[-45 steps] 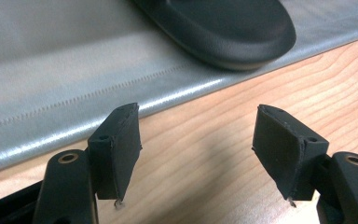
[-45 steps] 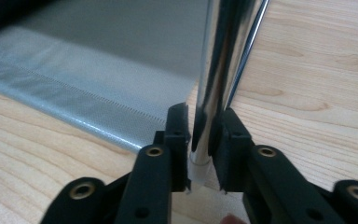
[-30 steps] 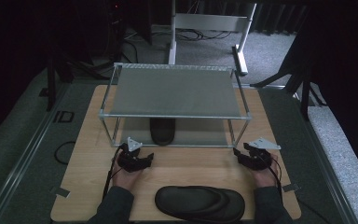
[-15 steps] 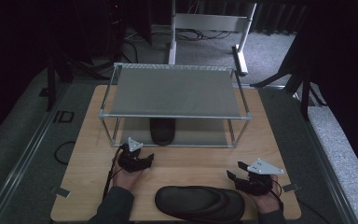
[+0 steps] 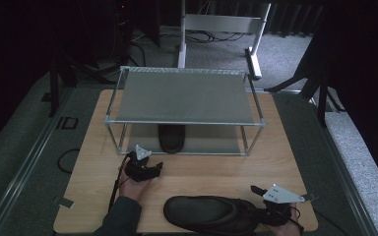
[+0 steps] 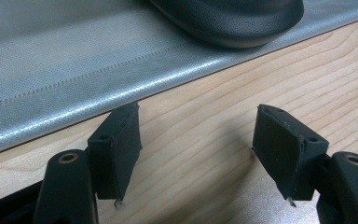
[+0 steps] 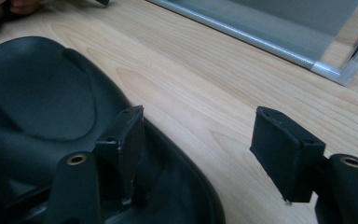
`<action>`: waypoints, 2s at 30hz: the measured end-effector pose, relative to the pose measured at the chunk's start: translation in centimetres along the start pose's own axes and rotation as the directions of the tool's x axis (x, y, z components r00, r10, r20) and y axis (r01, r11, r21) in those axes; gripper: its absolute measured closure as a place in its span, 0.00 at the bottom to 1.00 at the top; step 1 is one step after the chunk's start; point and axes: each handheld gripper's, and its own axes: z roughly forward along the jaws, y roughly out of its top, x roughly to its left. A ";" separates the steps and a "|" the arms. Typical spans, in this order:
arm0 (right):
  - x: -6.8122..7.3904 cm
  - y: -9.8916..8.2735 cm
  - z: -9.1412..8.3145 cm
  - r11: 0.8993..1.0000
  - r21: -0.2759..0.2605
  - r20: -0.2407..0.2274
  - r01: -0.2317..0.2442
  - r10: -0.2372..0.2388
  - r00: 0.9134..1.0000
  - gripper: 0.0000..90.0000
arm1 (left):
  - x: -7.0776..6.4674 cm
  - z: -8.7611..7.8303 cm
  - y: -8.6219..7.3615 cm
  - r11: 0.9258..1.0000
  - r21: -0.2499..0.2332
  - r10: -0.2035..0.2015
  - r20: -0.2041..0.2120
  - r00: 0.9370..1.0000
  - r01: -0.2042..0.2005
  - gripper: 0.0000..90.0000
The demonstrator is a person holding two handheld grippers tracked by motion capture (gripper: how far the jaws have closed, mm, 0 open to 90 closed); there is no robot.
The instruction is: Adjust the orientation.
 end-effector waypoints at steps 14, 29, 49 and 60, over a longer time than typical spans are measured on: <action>1.6 -1.4 -1.4 0.998 0.039 -0.083 0.055 -0.052 0.995 0.29 | 0.0 0.0 0.0 1.000 0.001 0.001 -0.002 1.000 -0.001 0.36; 0.4 -0.2 1.0 0.993 0.060 -0.033 0.105 -0.104 0.994 0.28 | -0.1 0.1 0.0 1.000 -0.003 -0.004 -0.001 1.000 0.004 0.37; -0.8 5.0 8.6 0.986 0.062 0.013 0.152 -0.153 0.988 0.32 | -0.1 0.1 0.1 1.000 -0.003 -0.004 -0.002 1.000 0.004 0.37; 0.3 6.9 12.4 0.985 0.075 -0.006 0.152 -0.152 0.988 0.35 | 0.0 0.1 0.1 1.000 -0.004 -0.012 0.001 1.000 0.012 0.37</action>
